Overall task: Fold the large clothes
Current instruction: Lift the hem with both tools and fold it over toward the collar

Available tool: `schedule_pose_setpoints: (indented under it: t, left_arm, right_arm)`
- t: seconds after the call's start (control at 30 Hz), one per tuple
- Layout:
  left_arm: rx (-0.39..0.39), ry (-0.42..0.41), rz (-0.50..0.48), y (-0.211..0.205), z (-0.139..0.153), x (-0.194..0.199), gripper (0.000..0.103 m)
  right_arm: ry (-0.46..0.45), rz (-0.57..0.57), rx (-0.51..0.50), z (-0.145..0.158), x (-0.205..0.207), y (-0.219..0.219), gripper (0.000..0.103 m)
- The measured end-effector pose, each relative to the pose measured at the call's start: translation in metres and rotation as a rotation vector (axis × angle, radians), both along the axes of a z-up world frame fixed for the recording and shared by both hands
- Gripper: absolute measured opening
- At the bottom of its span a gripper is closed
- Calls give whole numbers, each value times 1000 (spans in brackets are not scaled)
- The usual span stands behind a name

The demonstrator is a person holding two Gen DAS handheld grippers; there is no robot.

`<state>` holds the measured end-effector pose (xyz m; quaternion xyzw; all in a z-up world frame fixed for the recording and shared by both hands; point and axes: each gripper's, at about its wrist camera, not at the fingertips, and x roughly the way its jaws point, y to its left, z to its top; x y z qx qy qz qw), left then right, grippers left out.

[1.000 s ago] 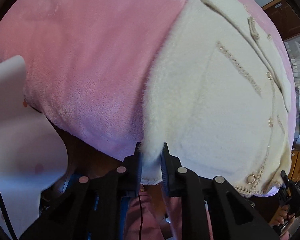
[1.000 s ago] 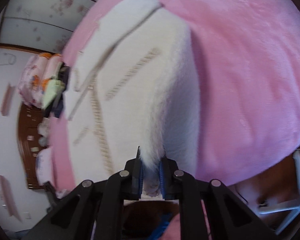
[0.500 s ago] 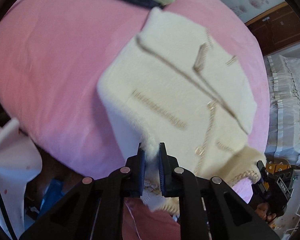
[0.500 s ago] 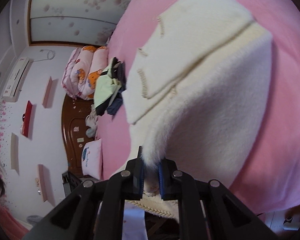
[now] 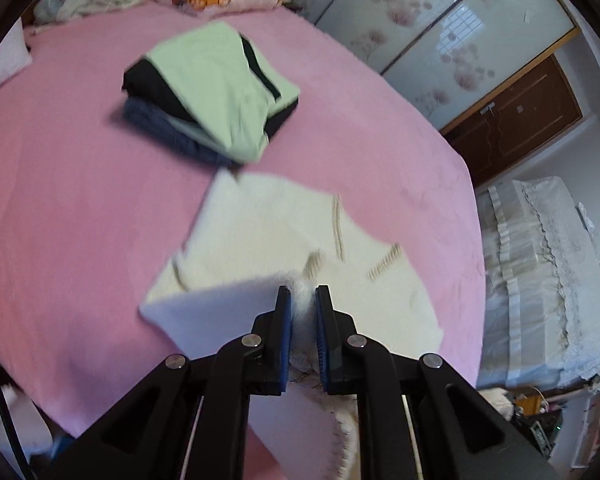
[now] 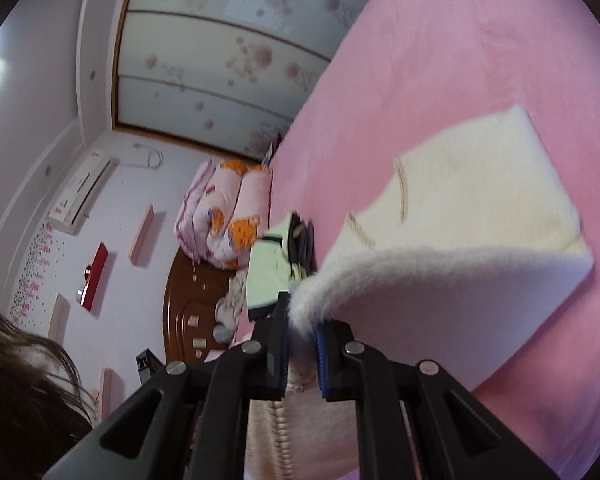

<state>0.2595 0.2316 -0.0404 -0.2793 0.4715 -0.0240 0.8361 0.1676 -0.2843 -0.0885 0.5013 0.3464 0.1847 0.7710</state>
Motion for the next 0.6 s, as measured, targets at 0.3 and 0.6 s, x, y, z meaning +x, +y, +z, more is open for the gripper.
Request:
schedule_pose_setpoints:
  t: [0.3, 0.6]
  left_arm:
    - [22, -81, 167, 41, 11, 65, 8]
    - [43, -76, 191, 33, -41, 141, 7]
  right_arm:
    - [-8, -204, -23, -3, 28, -46, 10]
    - [29, -276, -10, -41, 102, -80, 10]
